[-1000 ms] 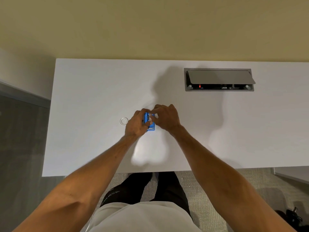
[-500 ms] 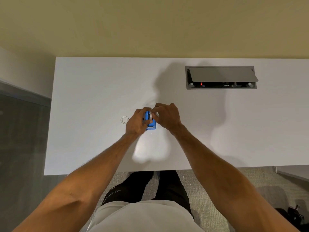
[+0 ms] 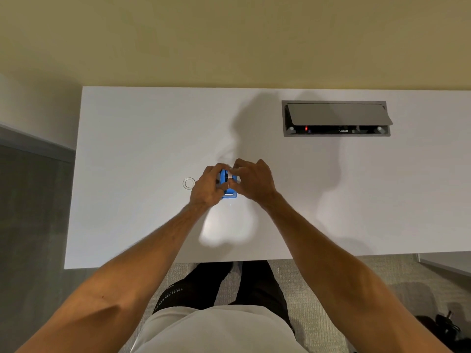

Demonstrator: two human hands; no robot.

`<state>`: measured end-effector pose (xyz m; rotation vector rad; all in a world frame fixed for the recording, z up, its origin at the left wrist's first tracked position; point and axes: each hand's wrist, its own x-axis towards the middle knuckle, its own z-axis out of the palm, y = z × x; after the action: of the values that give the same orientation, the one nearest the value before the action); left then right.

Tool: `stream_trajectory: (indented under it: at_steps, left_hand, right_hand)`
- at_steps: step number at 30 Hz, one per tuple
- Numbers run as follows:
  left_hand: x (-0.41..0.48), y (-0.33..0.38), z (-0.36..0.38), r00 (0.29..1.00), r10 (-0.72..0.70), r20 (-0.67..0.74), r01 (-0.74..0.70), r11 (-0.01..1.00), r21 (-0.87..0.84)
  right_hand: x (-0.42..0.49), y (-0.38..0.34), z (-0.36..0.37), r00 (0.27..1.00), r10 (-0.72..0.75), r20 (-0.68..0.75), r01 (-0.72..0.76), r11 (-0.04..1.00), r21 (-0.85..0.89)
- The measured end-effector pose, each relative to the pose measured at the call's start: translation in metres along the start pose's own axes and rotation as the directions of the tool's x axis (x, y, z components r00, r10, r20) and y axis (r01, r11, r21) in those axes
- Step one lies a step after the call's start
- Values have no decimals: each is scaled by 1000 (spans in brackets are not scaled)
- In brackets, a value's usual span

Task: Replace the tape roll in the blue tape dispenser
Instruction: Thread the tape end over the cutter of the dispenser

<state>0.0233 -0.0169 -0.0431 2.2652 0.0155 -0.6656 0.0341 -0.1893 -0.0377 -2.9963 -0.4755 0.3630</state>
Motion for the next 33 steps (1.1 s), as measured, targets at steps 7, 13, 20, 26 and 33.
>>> stream_trajectory:
  at_steps: [7, 13, 20, 26, 33]
  left_hand:
    - [-1, 1, 0, 1000, 11, 4, -11, 999, 34]
    - [-3, 2, 1, 1000, -14, -12, 14, 1000, -19]
    - [0, 2, -1, 1000, 1, -3, -1, 1000, -12]
    - [-1, 2, -4, 1000, 11, 9, -11, 999, 46]
    - [-2, 1, -4, 1000, -1, 9, 0, 998, 58]
  right_hand:
    - [4, 3, -2, 1000, 6, -3, -6, 1000, -6]
    - [9, 2, -3, 998, 58, 24, -60, 995, 82]
    - [2, 3, -3, 999, -24, 25, 23, 1000, 10]
    - [8, 0, -3, 1000, -1, 21, 2, 999, -48]
    - [10, 2, -2, 999, -19, 42, 18, 999, 28]
